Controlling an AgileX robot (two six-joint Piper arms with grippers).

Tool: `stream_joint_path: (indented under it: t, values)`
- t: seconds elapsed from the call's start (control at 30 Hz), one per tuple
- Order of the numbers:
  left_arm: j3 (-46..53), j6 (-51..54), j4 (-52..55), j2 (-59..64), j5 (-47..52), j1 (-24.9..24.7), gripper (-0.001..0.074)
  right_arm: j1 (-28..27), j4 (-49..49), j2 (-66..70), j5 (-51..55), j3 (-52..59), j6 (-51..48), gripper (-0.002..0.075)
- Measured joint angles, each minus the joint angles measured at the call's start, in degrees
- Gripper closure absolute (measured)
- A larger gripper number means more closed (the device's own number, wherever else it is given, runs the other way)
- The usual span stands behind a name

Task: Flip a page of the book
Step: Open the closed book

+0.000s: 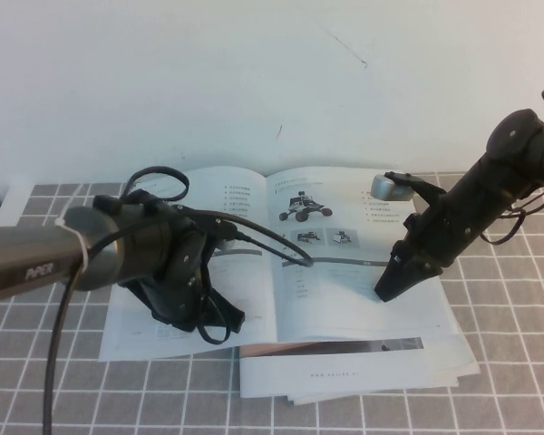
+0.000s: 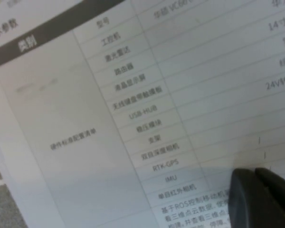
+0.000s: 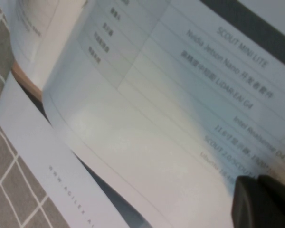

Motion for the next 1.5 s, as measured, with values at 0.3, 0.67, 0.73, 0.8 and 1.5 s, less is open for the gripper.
stream_joint_path:
  t: [0.3,0.67,0.73,0.8,1.5]
  values:
    - [0.0,0.68,0.0,-16.56,-0.12,0.0,0.0739,0.17,-1.03,-11.36,-1.31,0.0,0.0,0.0727]
    - [0.0,2.01,6.23,-45.47,10.19,0.15,0.0739,-3.09,-23.93,-37.8,0.05,0.0,6.38,0.0727]
    - [0.72,3.88,6.17,-49.48,13.41,0.14,0.0739,-4.2,-29.11,-41.09,1.09,0.0,8.74,0.0727]
    - [2.19,6.0,5.4,-54.21,15.1,0.14,0.0739,-5.45,-32.53,-44.25,1.85,0.14,10.33,0.0727]
    - [49.85,7.81,2.66,-89.84,-20.93,0.14,0.0739,-8.82,-34.49,-96.26,-13.45,57.74,13.27,0.0727]
